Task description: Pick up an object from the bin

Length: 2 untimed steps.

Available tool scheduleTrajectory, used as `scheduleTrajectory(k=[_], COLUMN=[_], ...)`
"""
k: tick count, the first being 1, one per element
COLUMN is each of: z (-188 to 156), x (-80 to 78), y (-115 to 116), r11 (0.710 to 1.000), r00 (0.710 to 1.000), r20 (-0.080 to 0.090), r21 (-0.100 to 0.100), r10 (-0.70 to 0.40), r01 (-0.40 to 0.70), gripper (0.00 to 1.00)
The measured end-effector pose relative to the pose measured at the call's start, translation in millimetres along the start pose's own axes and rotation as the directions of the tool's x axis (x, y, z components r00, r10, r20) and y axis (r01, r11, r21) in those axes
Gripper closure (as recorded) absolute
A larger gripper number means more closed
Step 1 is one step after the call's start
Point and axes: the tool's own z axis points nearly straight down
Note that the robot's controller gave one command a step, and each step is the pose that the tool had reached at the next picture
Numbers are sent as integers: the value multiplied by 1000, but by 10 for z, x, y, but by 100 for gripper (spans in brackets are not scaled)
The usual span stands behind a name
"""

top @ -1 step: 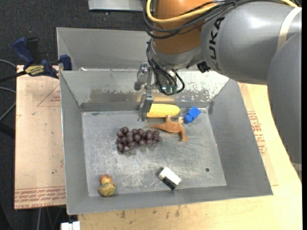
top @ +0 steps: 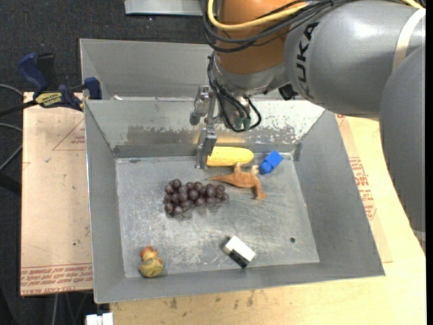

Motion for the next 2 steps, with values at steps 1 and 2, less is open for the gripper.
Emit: scheduleTrajectory(k=[1,2], z=[419,1055], x=[39,25], y=[-131,-283], r11=[998,1000], r00=[998,1000], r20=[4,3], r21=[-1,1], r10=[70,-30], r01=[-70,30], gripper=[0,0])
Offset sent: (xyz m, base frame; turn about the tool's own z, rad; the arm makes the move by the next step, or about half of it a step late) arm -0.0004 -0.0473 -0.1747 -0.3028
